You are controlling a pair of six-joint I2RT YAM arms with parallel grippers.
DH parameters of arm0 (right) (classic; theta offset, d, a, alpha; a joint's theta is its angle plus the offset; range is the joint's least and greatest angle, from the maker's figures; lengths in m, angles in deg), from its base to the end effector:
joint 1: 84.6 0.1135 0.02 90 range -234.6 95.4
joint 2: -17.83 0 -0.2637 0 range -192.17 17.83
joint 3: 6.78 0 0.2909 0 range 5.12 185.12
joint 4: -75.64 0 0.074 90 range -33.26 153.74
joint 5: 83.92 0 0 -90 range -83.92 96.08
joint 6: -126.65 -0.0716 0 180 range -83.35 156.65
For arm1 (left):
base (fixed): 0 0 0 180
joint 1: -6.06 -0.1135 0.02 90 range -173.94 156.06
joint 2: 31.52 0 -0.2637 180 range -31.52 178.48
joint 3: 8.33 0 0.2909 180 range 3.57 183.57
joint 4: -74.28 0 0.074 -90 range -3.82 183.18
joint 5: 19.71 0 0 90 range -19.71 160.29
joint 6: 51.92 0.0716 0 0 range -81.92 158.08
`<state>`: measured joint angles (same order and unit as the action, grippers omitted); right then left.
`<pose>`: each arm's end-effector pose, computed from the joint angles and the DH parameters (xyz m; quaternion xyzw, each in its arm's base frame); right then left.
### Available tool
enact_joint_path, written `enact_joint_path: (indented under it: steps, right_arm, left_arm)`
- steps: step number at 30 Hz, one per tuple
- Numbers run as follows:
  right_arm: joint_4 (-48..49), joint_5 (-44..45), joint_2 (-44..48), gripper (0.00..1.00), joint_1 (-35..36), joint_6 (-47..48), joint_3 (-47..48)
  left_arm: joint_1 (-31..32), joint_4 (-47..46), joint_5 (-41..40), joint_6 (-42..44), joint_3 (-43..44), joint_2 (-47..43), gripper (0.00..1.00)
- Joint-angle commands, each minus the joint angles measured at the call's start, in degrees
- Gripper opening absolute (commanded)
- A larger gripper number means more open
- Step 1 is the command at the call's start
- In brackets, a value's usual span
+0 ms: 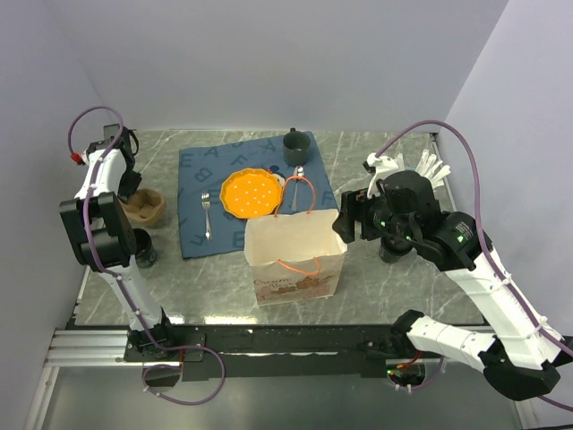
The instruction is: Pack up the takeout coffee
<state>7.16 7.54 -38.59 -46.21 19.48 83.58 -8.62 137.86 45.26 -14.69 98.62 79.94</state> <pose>0.1856 0.1448 0.4131 -0.1571 0.8710 0.2069 0.4169 0.4357 0.1454 0.2072 -0.5664 0.7743 0.1406 0.2448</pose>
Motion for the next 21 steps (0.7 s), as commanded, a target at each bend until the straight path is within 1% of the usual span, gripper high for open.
enact_joint_path:
  steps: [1, 2, 5, 8, 12, 15, 16, 21]
  right_arm:
    - [2.3, 0.4, 0.9, 0.84, 0.2, -0.9, 0.8]
    - [2.3, 0.6, 1.1, 0.84, 0.3, -1.0, 0.6]
    - [2.7, 0.7, 1.1, 0.84, 0.2, -1.2, 0.0]
    - [3.0, 0.7, 0.7, 0.84, 0.2, -1.2, 0.2]
    - [2.7, 0.9, -0.2, 0.84, 0.2, -0.9, 1.5]
    - [3.2, 0.7, -0.4, 0.84, 0.3, -0.8, 1.7]
    - [3.3, 0.7, -0.4, 0.84, 0.2, -0.8, 1.8]
    - [3.3, 1.5, -0.4, 0.84, 0.2, -0.5, 1.7]
  left_arm:
    - [-0.3, -0.3, 0.1, 0.7, -0.5, -3.4, 0.38]
    - [-0.3, -0.4, 0.1, 0.8, -0.8, -3.4, 0.4]
    - [-0.3, -0.4, -0.3, 1.5, -0.5, -2.7, 0.41]
    - [-0.3, 0.8, 0.5, 1.8, 0.9, -1.6, 0.39]
    - [-0.3, 1.1, 1.0, 1.4, 1.3, -1.9, 0.39]
    - [-0.3, 1.9, 0.1, 1.9, 2.2, -1.3, 0.43]
    - [-0.3, 2.0, 0.1, 2.4, 2.9, -1.0, 0.45]
    - [-0.3, 1.6, 1.9, 2.2, 1.8, -0.4, 0.38]
